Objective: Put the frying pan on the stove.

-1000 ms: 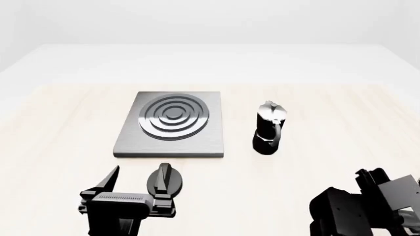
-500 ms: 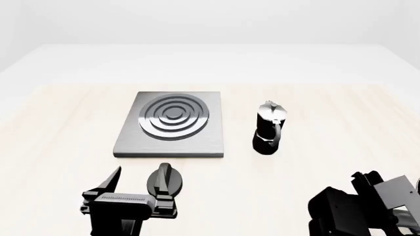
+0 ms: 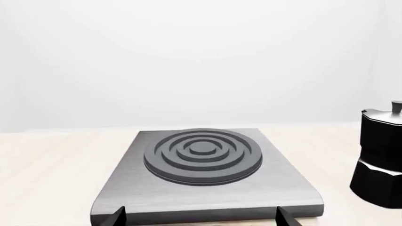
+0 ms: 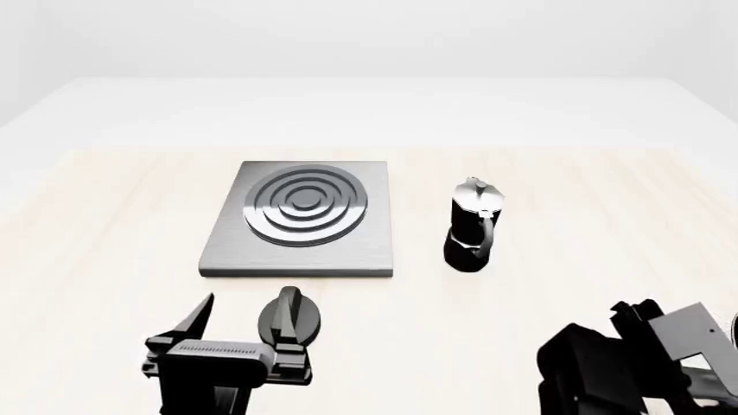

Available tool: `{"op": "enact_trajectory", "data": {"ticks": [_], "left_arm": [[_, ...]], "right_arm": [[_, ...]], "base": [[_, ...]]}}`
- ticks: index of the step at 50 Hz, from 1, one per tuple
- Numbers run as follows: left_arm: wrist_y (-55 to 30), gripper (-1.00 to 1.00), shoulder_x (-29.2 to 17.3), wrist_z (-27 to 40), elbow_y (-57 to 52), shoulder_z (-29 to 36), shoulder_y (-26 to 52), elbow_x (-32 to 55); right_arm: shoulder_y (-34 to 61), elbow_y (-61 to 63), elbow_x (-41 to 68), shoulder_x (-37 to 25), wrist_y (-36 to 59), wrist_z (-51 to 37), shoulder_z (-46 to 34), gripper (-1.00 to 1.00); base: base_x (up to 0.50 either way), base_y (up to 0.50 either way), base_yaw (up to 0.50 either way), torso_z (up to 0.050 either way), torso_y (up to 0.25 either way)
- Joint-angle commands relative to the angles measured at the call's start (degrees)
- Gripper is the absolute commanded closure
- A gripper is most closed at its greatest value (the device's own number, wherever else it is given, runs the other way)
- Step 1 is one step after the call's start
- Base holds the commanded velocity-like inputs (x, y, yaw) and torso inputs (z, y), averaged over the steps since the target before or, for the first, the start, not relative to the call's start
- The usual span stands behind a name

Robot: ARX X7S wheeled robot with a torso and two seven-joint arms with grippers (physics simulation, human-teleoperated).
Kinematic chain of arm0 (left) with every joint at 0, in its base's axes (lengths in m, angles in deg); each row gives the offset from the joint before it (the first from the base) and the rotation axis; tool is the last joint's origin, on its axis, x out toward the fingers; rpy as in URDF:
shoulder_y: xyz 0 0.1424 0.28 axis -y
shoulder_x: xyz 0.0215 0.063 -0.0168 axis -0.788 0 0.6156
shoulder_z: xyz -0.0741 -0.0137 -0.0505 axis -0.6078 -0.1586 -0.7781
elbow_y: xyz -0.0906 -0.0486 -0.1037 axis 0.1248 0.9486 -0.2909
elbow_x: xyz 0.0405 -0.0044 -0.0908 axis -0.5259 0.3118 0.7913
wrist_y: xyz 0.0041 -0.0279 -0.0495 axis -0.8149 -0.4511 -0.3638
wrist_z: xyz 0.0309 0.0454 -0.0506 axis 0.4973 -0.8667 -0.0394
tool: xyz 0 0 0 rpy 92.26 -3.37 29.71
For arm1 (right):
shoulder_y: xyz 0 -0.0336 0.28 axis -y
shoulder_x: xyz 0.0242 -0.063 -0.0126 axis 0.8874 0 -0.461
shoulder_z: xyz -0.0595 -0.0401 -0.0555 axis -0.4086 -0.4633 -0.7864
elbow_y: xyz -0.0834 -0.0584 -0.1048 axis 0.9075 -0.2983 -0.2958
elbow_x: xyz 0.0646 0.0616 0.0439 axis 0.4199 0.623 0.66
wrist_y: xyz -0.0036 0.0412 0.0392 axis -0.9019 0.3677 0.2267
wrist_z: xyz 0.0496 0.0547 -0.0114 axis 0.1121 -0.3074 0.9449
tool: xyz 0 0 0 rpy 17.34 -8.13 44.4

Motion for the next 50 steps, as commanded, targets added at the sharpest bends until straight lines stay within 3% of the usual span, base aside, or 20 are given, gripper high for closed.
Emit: {"op": "enact_trajectory", "data": {"ticks": [1, 50], "left_arm": [[0.3, -1.0, -0.1, 0.2, 0.3, 0.4, 0.0, 0.0], [0.5, -1.0, -0.6, 1.0, 0.7, 1.2, 0.4, 0.8]], "right_arm": [[2.2, -4.7, 1.1, 0.0, -0.9, 0.4, 0.5, -1.0], [5.5, -15.0, 4.6, 0.0, -2.9, 1.4, 2.3, -1.0]], "base": [[0.0, 0.0, 0.0, 0.0, 0.0], [0.0, 0.0, 0.0, 0.0, 0.0]]}}
